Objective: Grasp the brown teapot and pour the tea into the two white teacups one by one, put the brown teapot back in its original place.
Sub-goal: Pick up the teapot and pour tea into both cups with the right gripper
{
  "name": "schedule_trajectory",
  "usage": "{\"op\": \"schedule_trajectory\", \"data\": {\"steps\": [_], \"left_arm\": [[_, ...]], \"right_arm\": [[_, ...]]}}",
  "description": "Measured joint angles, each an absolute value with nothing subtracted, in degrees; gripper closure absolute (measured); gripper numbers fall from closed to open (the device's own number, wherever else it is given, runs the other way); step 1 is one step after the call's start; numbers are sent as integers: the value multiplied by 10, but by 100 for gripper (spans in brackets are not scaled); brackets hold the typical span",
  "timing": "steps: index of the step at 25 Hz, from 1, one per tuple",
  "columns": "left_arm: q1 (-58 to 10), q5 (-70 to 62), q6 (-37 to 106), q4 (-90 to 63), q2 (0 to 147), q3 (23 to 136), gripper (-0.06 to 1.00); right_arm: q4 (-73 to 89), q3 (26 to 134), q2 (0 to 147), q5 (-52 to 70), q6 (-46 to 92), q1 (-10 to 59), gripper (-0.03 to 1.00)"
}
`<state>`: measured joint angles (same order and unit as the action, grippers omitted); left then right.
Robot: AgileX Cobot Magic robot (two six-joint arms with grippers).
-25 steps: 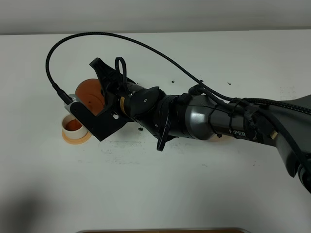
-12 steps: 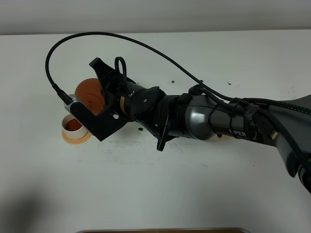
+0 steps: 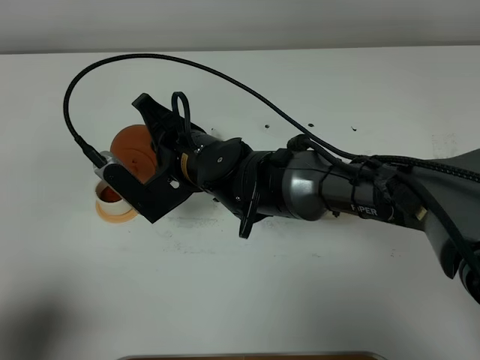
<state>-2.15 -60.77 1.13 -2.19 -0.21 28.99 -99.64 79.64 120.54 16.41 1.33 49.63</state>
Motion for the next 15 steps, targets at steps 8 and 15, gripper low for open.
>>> {"op": "schedule_trajectory", "data": {"steps": [8,15], "left_arm": [[-22,-608,11,-22,-2,290,54],[-22,-608,11,-22,-2,290,54]], "right_arm": [[-997,798,1205,164,35,496,85],[-998,798,1205,164,51,496,85]]}}
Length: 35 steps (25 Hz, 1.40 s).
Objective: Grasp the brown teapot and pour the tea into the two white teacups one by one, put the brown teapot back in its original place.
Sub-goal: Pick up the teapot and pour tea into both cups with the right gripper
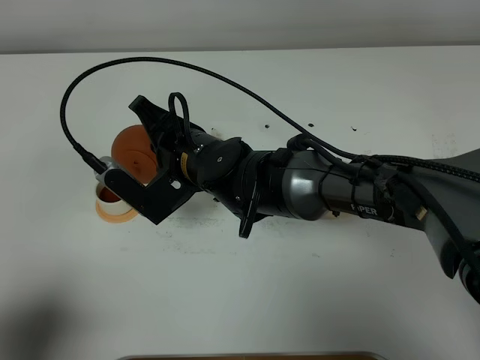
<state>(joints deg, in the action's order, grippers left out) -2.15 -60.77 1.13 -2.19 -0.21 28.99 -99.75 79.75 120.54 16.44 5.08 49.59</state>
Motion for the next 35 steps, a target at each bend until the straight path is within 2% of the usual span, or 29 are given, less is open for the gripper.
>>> {"op": "schedule_trajectory", "data": {"steps": [35], "left_arm": [[-22,-608,11,-22,-2,290,54]], "right_arm": [[-997,813,1205,166,117,496,85]]}}
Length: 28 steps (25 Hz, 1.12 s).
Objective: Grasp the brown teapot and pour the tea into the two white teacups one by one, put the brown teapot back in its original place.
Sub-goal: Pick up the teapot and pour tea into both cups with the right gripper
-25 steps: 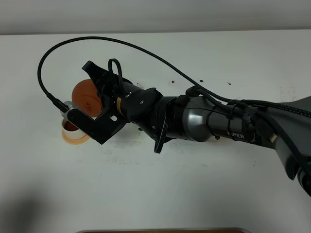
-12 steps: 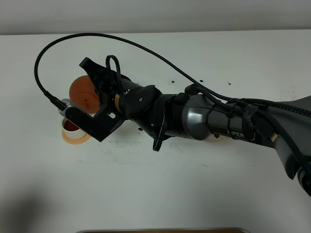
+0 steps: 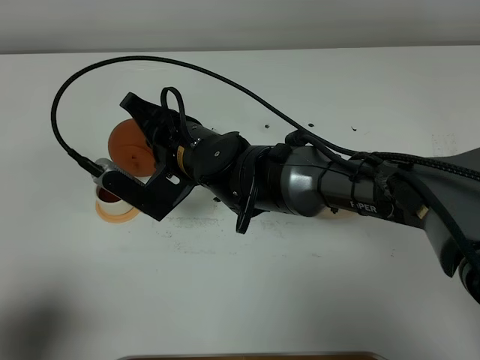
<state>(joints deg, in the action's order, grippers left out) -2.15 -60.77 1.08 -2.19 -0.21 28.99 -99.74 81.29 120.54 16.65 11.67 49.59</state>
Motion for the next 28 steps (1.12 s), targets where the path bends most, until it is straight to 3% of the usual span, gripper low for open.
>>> {"op": "schedule_trajectory", "data": {"steps": [28], "left_arm": [[-22,-608,11,-22,-2,290,54]], "right_arm": [[-951,813,1205,157,97,496,85]]}}
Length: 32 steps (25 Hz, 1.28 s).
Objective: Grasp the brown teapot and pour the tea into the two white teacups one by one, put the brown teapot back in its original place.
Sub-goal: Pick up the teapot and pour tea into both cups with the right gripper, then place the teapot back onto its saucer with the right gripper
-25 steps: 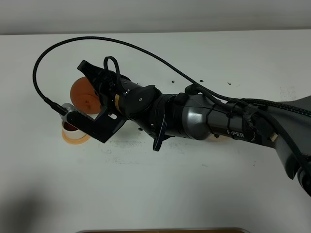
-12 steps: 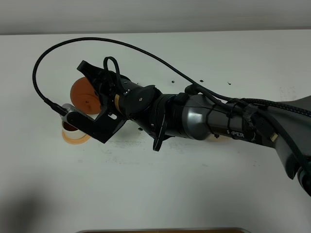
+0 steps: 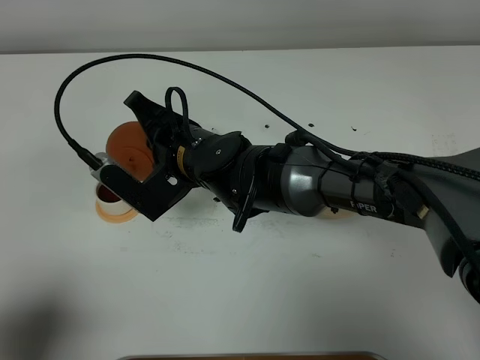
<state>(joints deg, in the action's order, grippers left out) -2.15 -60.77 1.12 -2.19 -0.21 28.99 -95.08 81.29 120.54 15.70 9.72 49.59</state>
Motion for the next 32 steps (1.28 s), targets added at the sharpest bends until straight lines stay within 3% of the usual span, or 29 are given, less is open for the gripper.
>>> {"op": "schedule_trajectory", "data": {"steps": [10,22,32], "left_arm": [[-22,-608,11,-22,-2,290,54],[-22,-608,11,-22,-2,290,54],[-22,-608,11,-22,-2,290,54]], "right_arm": [[-833,813,1183,168,96,483,85],[-376,806,1075,288,39,479,85],[-85,668,1026,153,37,461,85]]}}
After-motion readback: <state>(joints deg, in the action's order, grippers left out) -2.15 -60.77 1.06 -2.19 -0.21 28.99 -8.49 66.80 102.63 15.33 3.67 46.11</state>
